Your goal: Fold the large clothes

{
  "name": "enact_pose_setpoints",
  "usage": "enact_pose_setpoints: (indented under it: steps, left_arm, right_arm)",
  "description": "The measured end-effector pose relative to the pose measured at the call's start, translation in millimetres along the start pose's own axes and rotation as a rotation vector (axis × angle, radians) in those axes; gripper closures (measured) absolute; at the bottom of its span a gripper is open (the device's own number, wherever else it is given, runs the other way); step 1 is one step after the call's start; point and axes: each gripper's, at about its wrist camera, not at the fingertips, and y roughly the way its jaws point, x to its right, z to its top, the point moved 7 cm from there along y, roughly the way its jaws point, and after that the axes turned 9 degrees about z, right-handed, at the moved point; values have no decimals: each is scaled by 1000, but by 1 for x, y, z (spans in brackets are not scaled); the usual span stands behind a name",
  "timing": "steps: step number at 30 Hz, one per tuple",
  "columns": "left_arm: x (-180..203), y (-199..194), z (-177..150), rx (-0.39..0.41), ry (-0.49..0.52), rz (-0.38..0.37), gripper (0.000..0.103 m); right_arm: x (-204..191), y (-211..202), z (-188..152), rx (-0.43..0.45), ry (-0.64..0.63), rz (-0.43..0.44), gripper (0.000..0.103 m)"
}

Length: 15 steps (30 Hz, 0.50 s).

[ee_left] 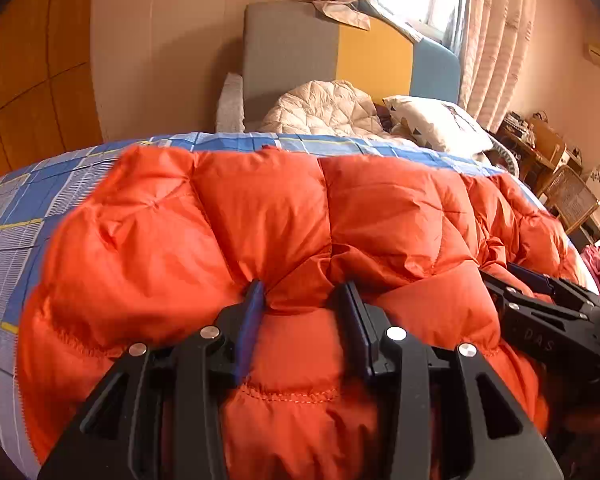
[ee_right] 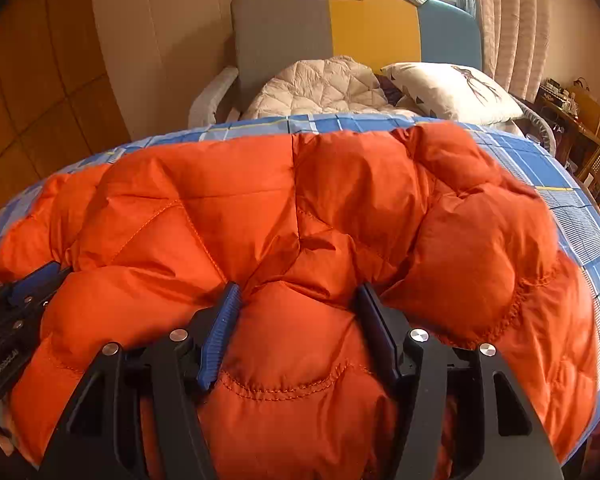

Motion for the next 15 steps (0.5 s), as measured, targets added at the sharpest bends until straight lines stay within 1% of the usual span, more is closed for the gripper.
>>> enact_pose_setpoints:
  steps: [5,8,11,15]
  left_arm:
    - [-1,12,-5,1,10,-10,64]
    - [-1,16,-9,11,10,-17,64]
    - [-1,18,-12,12,10,-13,64]
    - [-1,13,-9,-8,12,-18,64]
  right_arm:
    - [2,17,-3,-20,10,8,43]
    - [2,21,-7,-8,4,6,43]
    - [2,21,-9,-16,2,3,43]
    - [-2,16,-7,-37,-8,5,43]
